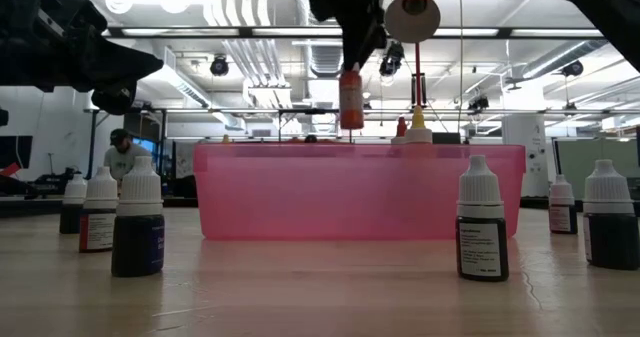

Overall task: Pick & Place food coloring
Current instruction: Put the large orange food coloring bottle into the red bin

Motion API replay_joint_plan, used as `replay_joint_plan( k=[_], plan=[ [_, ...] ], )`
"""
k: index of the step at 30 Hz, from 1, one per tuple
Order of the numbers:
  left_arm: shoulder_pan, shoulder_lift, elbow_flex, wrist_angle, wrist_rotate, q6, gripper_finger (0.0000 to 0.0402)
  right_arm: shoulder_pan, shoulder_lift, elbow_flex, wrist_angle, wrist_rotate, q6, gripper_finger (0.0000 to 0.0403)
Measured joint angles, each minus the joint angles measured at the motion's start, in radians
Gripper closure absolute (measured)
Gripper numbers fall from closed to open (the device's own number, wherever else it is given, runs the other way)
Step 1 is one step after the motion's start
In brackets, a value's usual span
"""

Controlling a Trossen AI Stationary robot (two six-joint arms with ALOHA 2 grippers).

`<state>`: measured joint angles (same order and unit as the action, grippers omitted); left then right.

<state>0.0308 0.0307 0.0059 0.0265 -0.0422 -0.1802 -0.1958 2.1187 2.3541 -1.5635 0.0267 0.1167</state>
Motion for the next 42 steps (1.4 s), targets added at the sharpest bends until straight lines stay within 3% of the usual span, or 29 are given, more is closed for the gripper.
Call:
replay_joint_plan(
  k=[25,42],
  plan=[
    [0.000,0.000,0.000,0.000,0.000,0.000,0.0402,0.276,-0.020,-0.011,0.006,0.001,0.104,0.0292],
    [0.000,0.000,0.000,0.000,0.000,0.000,0.0402,0.389,-0.021,-0.199,0.164,0.028,0.364,0.0292]
  ],
)
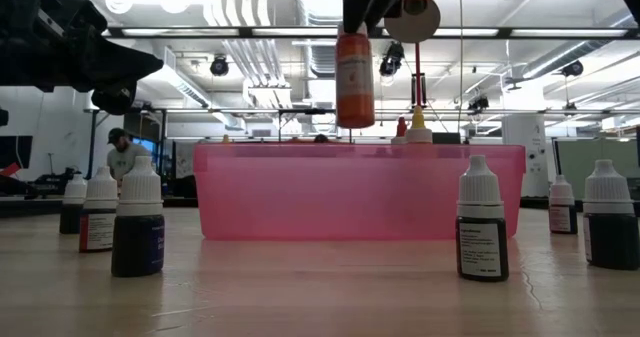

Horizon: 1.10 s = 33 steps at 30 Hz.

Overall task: Pick & Place food coloring
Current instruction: Put the large orange food coloring bottle into the red bin

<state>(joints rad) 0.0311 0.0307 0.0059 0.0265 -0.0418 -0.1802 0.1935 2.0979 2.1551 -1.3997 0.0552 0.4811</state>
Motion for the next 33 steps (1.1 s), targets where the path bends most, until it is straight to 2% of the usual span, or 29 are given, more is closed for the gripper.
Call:
replay_joint_plan(
  k=[14,33],
  plan=[
    [0.000,0.000,0.000,0.000,0.000,0.000,0.0402,0.032,-0.059,-0.233,0.173,0.005,0.184,0.0292],
    [0.000,0.000,0.000,0.000,0.000,0.000,0.0402,0.082,-0.214,-0.518,0.249,0.026,0.330,0.0292]
  ],
)
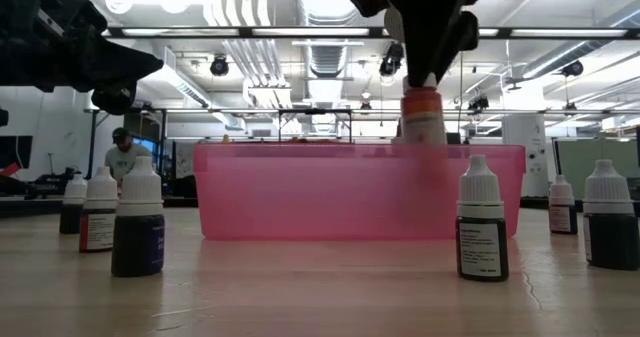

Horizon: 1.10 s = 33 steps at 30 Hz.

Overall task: Pick & Place food coloring
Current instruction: Put the large orange food coloring bottle into the red bin

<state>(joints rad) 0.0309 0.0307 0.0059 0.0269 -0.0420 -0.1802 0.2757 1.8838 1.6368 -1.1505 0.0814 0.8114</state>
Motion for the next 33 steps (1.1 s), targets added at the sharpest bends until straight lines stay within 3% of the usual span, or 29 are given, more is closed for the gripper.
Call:
replay_joint_plan(
  k=[20,33],
  plan=[
    [0.000,0.000,0.000,0.000,0.000,0.000,0.0402,0.014,-0.064,-0.204,0.152,0.016,0.040,0.0291],
    [0.000,0.000,0.000,0.000,0.000,0.000,0.0402,0.014,-0.067,-0.221,0.220,0.024,0.028,0.0291]
  ],
)
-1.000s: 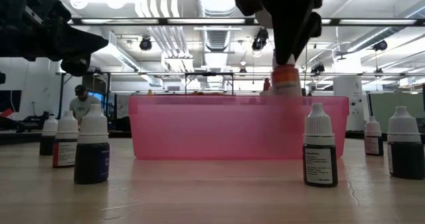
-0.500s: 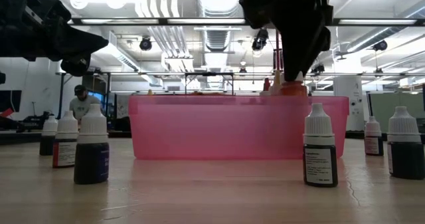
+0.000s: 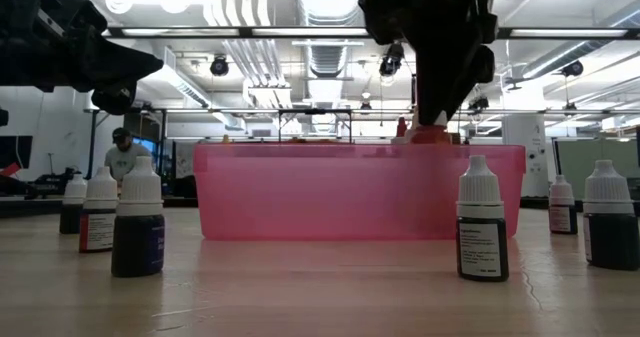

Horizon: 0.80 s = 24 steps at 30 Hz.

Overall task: Pick & Place food coloring
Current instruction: Put the large orange food coloring bottle into the red bin, then put the small pink food coloring bottle into the red bin

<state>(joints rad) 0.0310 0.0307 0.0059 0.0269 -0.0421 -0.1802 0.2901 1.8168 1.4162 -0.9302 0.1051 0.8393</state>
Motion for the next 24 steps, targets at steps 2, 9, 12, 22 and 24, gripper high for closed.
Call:
replay_joint_plan(
  k=[2,9,12,22,24],
  plan=[
    [0.000,0.000,0.000,0.000,0.000,0.000,0.0402,0.000,0.000,-0.005,0.000,0.000,-0.001,0.0291],
    [0.000,0.000,0.000,0.000,0.000,0.000,0.0402,0.000,-0.001,-0.036,0.002,0.002,0.019,0.0264],
    [0.000,0.000,0.000,0.000,0.000,0.000,0.0402,0.000,0.000,-0.036,-0.001,0.000,0.020,0.0249],
    [0.000,0.000,0.000,0.000,0.000,0.000,0.0402,0.000,0.002,0.006,-0.038,0.000,-0.005,0.0211],
    [0.000,0.000,0.000,0.000,0.000,0.000,0.0402,0.000,0.002,0.018,-0.044,0.001,-0.010,0.0206]
  ],
)
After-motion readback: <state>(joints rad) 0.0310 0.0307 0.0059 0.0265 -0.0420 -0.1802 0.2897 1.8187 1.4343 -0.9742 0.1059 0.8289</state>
